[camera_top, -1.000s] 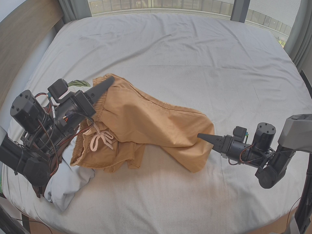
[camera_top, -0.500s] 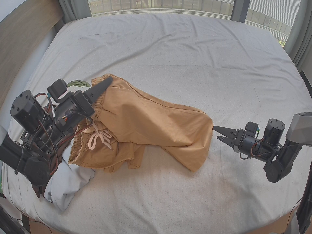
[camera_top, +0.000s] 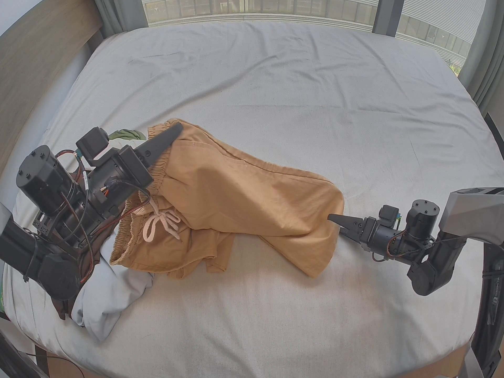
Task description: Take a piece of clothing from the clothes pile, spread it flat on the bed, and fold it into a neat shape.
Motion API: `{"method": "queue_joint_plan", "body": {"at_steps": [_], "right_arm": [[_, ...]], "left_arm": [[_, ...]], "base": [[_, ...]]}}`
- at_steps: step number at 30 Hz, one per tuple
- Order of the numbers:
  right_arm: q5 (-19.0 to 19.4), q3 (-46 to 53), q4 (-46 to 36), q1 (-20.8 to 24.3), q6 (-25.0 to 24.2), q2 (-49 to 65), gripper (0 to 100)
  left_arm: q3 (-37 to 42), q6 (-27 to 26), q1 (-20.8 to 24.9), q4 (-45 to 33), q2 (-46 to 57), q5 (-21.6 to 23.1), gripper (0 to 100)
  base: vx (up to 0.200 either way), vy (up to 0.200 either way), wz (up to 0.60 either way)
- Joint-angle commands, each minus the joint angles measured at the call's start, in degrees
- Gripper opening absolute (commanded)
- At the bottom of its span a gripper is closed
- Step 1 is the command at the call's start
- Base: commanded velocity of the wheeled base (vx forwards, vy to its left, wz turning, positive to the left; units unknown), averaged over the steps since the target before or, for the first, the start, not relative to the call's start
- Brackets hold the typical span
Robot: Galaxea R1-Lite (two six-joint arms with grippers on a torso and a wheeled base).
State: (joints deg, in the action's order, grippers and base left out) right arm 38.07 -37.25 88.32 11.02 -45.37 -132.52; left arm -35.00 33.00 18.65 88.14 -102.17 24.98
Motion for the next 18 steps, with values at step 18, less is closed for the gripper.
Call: {"method": "queue_joint_plan", "body": {"at_steps": [18], "right_arm": [[-0.54, -9.59, 0.36, 0.58, -1.65, 1.30, 100]], "left_arm": [[0.19, 0.05, -0.19, 0.02, 0.04, 0.33, 0]], "base": [[0.000, 0.000, 0.00]]}}
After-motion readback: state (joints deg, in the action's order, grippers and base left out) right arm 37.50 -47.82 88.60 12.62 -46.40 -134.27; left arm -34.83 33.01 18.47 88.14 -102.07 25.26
